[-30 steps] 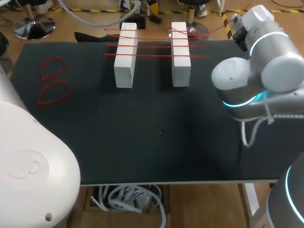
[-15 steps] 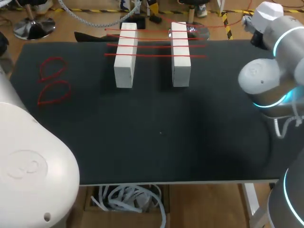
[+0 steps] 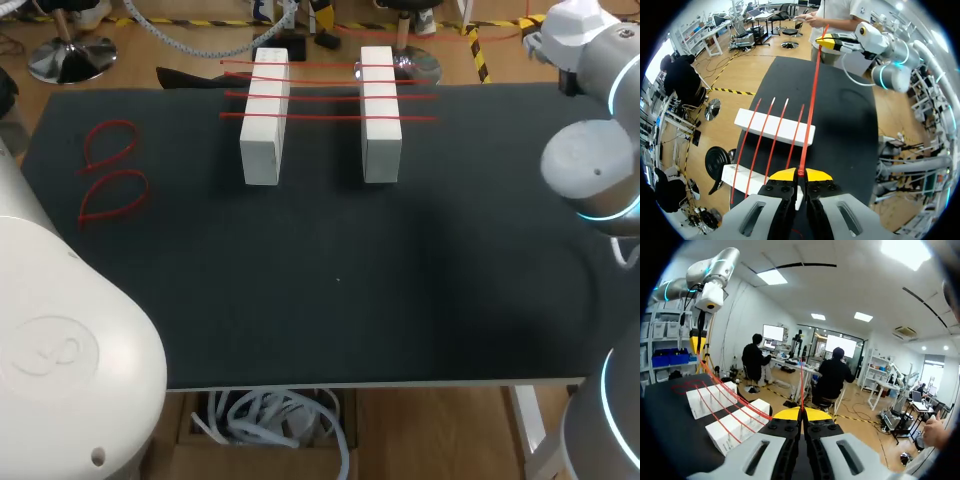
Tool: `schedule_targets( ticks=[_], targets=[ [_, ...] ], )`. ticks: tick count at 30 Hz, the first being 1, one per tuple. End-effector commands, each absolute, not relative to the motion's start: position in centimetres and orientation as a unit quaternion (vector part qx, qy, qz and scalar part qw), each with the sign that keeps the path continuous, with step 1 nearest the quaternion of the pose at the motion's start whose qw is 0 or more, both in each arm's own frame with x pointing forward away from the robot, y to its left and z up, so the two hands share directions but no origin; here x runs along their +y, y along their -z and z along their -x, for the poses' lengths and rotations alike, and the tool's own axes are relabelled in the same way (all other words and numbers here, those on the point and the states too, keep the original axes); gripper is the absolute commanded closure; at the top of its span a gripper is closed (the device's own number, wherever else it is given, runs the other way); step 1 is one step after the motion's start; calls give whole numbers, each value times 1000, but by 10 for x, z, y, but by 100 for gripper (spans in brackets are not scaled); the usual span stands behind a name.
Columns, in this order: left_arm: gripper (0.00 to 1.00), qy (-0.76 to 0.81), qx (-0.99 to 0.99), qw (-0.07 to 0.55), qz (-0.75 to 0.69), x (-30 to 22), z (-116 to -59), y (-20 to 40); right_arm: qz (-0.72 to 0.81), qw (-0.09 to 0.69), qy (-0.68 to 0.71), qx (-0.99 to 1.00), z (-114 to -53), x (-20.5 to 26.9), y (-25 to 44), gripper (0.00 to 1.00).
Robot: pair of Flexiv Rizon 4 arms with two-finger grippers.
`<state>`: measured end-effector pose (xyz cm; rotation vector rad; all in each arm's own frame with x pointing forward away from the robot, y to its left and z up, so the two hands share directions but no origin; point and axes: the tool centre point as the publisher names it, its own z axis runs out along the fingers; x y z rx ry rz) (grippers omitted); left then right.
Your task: Grab the tape and strap the tape.
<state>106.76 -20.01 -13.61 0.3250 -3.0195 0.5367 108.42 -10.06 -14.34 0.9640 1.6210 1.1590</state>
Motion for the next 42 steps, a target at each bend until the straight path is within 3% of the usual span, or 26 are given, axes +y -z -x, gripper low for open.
schedule_targets(
  ticks=[1, 17, 27, 42],
  targets=[
    [100, -172, -979, 29, -106, -200, -1067, 135, -383, 433, -476, 662, -1086, -105, 144, 100],
    [100, -172, -979, 29, -106, -200, -1067, 135, -400, 429, -485, 648, -1087, -106, 145, 100],
    [100, -172, -979, 29, -106, -200, -1067, 135, -450, 424, -449, 645, -1108, -72, 145, 100],
    [100, -172, -979, 29, -106, -200, -1067, 135, -357, 407, -383, 748, -1111, -43, 140, 100]
  ],
)
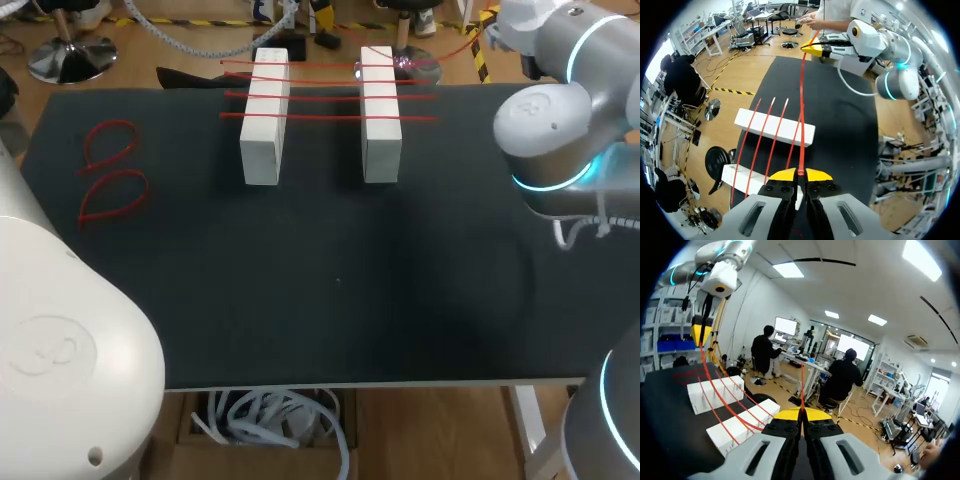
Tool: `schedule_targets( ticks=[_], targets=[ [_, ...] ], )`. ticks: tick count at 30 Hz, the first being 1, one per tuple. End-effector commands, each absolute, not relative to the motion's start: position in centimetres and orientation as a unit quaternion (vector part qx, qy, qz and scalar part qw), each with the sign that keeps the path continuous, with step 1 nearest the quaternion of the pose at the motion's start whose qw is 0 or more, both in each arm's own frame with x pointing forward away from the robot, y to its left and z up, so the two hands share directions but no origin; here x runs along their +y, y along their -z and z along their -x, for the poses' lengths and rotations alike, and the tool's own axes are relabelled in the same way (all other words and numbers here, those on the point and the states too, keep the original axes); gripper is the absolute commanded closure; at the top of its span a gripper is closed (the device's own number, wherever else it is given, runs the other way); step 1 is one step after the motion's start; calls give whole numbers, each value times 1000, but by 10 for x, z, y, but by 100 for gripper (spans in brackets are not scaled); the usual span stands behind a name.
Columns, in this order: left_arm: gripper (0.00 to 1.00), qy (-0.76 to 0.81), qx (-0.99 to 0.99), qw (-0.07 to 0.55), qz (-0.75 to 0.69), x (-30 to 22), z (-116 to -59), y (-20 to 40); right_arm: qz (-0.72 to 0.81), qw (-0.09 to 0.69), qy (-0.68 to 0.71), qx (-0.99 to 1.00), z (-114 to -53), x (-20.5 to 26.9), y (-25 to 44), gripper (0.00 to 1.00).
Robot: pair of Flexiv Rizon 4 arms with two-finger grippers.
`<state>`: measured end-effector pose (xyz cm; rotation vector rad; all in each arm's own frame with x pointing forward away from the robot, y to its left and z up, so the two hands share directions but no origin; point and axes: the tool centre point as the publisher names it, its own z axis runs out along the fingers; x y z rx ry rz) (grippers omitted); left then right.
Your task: Grab the tape and strap the tape.
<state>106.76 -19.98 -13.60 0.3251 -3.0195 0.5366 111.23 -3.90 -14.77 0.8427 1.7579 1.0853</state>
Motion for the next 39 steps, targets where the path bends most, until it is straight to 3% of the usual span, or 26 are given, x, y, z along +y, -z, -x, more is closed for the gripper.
schedule_targets(
  ticks=[1, 15, 26, 39],
  targets=[
    [100, -172, -979, 29, -106, -200, -1067, 135, -359, 406, -381, 749, -1111, -41, 141, 100],
    [100, -172, -979, 29, -106, -200, -1067, 135, -356, 404, -284, 793, -1112, -28, 146, 100],
    [100, -172, -979, 29, -106, -200, -1067, 135, -176, 453, -207, 849, -1124, -36, 137, 100],
    [100, -172, -979, 29, -106, -200, -1067, 135, -193, 451, -239, 838, -1123, -31, 139, 100]
  ],
)
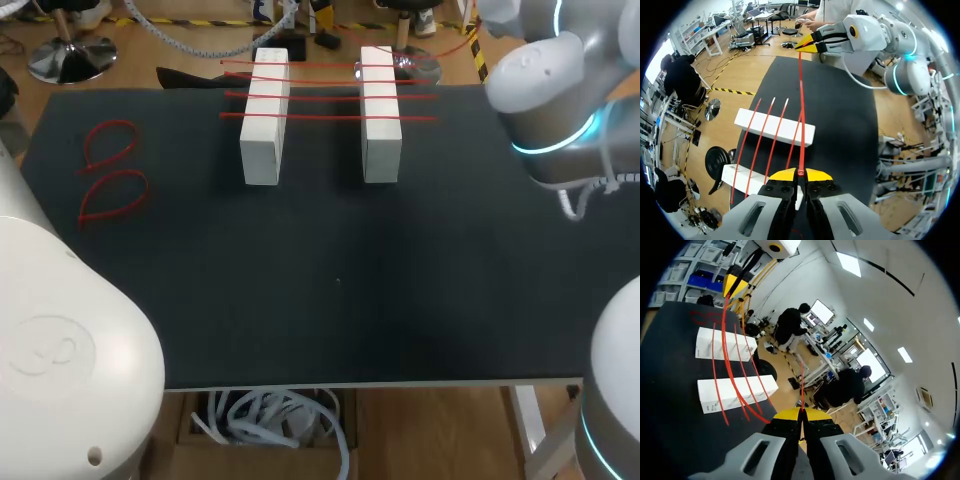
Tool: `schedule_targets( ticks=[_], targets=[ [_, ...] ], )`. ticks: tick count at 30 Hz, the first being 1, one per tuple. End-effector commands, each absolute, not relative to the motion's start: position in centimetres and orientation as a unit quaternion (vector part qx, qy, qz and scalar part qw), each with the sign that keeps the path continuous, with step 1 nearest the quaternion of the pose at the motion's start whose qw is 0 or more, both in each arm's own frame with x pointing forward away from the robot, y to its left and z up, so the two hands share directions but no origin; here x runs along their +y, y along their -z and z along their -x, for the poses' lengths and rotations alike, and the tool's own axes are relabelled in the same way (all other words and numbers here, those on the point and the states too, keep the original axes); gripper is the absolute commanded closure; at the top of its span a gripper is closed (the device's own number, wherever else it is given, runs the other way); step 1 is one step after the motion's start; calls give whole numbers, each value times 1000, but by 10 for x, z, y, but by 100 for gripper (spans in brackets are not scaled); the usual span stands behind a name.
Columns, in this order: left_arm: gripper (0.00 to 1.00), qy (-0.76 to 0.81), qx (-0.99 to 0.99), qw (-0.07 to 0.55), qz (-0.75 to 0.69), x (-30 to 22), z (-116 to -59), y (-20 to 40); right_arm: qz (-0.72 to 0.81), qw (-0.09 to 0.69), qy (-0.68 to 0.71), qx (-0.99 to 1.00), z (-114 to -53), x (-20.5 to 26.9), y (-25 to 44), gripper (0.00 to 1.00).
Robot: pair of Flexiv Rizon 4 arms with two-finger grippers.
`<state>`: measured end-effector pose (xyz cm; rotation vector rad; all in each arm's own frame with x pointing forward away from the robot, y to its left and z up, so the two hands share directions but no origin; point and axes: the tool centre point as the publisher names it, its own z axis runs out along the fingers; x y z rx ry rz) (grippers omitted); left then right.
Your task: Grab the tape and strap the tape.
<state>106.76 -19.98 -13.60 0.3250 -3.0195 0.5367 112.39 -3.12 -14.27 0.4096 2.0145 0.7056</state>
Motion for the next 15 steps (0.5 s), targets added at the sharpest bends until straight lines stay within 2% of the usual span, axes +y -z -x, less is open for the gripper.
schedule_targets(
  ticks=[1, 15],
  targets=[
    [100, -172, -979, 29, -106, -200, -1067, 135, -193, 451, -239, 838, -1123, -31, 139, 100],
    [100, -172, -979, 29, -106, -200, -1067, 135, -195, 451, -220, 843, -1120, -24, 142, 100]
  ],
)
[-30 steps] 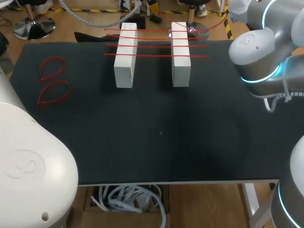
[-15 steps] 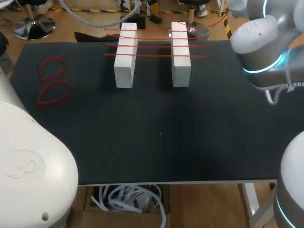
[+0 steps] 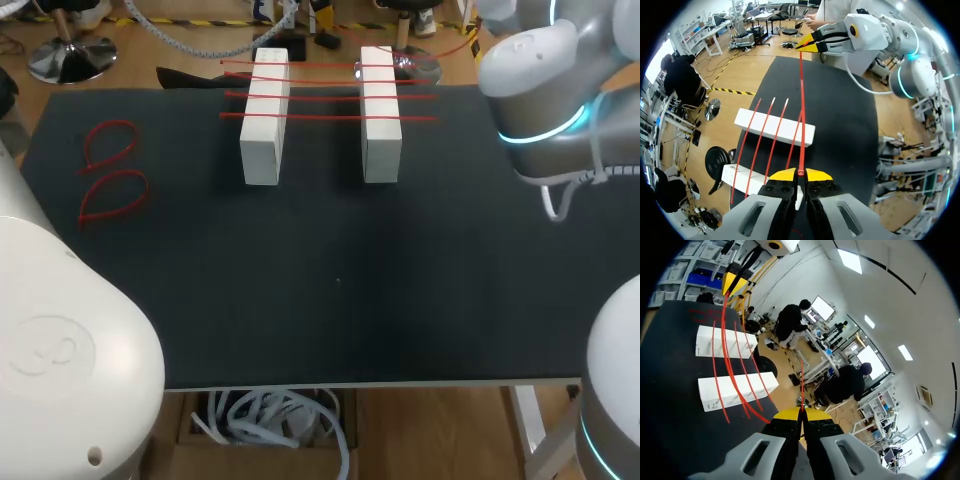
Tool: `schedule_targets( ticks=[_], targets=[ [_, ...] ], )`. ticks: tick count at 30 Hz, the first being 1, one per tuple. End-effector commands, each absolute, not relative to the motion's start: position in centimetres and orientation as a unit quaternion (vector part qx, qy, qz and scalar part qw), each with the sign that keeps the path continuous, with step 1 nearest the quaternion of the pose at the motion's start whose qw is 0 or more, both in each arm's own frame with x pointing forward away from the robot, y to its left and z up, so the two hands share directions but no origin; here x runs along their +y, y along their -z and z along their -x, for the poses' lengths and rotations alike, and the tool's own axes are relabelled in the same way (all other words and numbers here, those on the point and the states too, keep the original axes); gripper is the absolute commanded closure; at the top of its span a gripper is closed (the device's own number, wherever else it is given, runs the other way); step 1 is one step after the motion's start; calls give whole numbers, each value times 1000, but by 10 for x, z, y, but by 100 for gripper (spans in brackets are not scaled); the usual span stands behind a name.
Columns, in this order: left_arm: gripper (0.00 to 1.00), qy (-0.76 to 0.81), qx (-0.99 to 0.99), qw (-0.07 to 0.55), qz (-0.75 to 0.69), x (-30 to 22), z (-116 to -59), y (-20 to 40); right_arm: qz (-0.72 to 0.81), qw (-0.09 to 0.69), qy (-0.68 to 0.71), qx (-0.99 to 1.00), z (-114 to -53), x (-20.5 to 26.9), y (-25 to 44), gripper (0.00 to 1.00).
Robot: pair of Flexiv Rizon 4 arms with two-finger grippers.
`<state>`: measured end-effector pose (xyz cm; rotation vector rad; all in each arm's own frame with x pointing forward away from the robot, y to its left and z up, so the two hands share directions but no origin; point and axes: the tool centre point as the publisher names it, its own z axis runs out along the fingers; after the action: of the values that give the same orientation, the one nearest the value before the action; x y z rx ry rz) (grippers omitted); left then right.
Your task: Grab the tape and strap the tape.
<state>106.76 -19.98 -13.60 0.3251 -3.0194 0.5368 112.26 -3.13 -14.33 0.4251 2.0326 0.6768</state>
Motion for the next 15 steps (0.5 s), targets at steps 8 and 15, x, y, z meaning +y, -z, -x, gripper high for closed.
schedule_targets(
  ticks=[8, 15],
  targets=[
    [100, -172, -979, 29, -106, -200, -1067, 135, -232, 462, -207, 831, -1117, 8, 144, 100],
    [100, -172, -979, 29, -106, -200, -1067, 135, -241, 463, -178, 834, -1111, 29, 147, 100]
  ],
)
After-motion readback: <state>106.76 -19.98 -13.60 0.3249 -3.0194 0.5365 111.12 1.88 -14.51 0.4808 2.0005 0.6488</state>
